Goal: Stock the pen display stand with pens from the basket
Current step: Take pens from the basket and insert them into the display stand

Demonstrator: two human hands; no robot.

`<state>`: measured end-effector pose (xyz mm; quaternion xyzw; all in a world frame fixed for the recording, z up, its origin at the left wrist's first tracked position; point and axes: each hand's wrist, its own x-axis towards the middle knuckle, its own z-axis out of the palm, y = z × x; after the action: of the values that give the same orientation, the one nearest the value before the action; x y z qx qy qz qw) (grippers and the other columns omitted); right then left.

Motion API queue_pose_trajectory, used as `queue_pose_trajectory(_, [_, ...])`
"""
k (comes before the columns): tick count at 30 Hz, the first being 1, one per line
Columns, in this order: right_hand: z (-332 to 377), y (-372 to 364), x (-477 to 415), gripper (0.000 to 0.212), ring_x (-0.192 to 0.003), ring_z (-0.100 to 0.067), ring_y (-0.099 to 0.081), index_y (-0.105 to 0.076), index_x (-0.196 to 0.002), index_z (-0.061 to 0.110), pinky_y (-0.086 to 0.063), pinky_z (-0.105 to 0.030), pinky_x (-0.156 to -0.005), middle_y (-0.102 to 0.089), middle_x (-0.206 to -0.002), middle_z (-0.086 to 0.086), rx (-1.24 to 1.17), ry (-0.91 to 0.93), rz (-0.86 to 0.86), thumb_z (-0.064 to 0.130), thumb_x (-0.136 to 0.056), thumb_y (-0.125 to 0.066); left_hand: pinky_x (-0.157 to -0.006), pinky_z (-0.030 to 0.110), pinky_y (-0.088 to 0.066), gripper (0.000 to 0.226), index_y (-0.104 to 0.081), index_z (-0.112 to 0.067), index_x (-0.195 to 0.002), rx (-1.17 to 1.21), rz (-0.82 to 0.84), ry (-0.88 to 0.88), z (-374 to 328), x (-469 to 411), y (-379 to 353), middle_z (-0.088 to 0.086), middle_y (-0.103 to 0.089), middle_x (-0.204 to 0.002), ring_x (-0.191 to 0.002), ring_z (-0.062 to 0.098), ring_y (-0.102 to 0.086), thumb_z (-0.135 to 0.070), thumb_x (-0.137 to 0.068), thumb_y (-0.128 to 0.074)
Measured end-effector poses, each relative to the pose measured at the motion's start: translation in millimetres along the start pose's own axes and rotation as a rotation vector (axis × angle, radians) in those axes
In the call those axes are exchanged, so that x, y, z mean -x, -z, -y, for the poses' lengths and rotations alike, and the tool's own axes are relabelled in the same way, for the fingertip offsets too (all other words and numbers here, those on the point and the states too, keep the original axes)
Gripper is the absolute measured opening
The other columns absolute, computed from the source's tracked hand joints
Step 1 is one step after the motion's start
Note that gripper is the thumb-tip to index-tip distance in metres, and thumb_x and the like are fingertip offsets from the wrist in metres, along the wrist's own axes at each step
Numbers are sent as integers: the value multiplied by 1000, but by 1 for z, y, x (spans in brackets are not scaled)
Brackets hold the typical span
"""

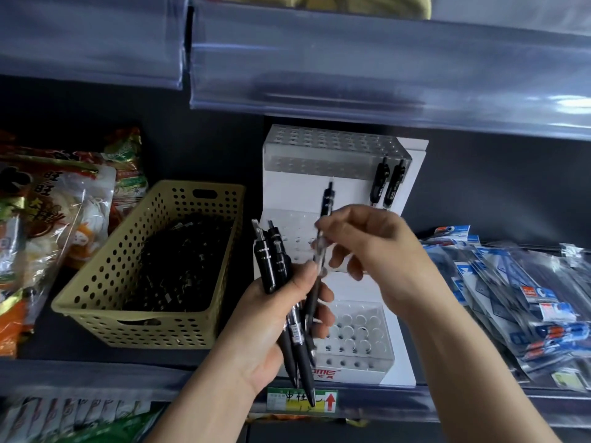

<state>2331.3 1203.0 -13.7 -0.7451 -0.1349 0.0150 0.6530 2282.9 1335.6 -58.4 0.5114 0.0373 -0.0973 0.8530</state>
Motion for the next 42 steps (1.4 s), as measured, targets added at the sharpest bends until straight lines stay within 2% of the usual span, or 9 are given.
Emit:
queue_pose_trajectory(3, [-3,8,-4,21,-49,-13,-54,-63,-78,10,-35,-21,-41,-68,-67,-1,-79,-6,-70,29,-75,-72,-40,23,-39,28,-63,-3,-87,-22,10,39,1,1,-2,9,-63,-65,-42,17,-51,-27,-73,-64])
queue_pose_trajectory(8, [-8,19,-6,7,-51,-12,-55,-67,-67,16,-40,-18,-42,-64,-66,-2,-255,-93,165,21,-67,-71,-39,19,-29,26,-61,-5,-83,34,66,89,-1,1,1,8,-58,-63,-34,12,-38,-29,-73,-63])
queue_pose_trajectory(11, [-11,22,-7,9,-54,-14,-63,-67,-64,17,-47,-19,-45,-66,-64,-3,-309,-105,185,21,-60,-74,-38,19,-28,27,-59,-5,-83,64,71,122,-1,0,0,7,-56,-61,-33,11,-38,-28,-71,-63])
queue_pose_trajectory(19, [-8,32,-12,16,-55,-12,-64,-54,-73,11,-56,-25,-59,-65,-57,1,-344,234,-389,3,-81,-66,-36,19,-30,29,-53,-9,-92,94,-51,122,2,-2,3,-1,-41,-56,-37,12,-38,-24,-72,-67])
queue_pose_trajectory(23, [-14,35,-13,22,-61,-20,-67,-55,-71,20,-58,-38,-67,-66,-61,5,-165,345,-617,11,-83,-71,-34,20,-29,19,-48,-12,-78,150,-68,127,0,0,0,2,-42,-58,-41,14,-42,-10,-67,-63])
queue_pose_trajectory(27, [-25,30,-17,21,-71,-37,-66,-54,-70,28,-54,-53,-67,-67,-72,-9,68,415,-733,26,-80,-72,-33,19,-30,14,-48,-9,-68,234,-128,157,0,1,-4,8,-49,-65,-44,17,-45,-6,-63,-61])
queue_pose_trajectory(30, [-32,28,-22,23,-68,-29,-67,-50,-71,28,-54,-47,-66,-66,-70,-4,189,415,-762,24,-81,-70,-34,20,-36,11,-62,-8,-62,220,-154,132,1,2,-4,9,-57,-66,-47,17,-49,-15,-70,-67])
queue_pose_trajectory(36, [-39,24,-27,14,-61,-19,-63,-58,-72,22,-51,-36,-61,-65,-65,7,453,376,-763,25,-80,-70,-51,33,-55,32,-72,-2,-92,245,-133,86,1,3,-2,6,-59,-64,-52,18,-57,-27,-73,-64])
queue_pose_trajectory(42, [-33,19,-28,17,-58,-27,-59,-69,-76,14,-46,-34,-55,-67,-64,-5,636,431,-751,27,-84,-62,-53,36,-56,34,-69,-5,-97,223,-86,68,0,7,-4,11,-66,-69,-47,20,-58,-29,-75,-60])
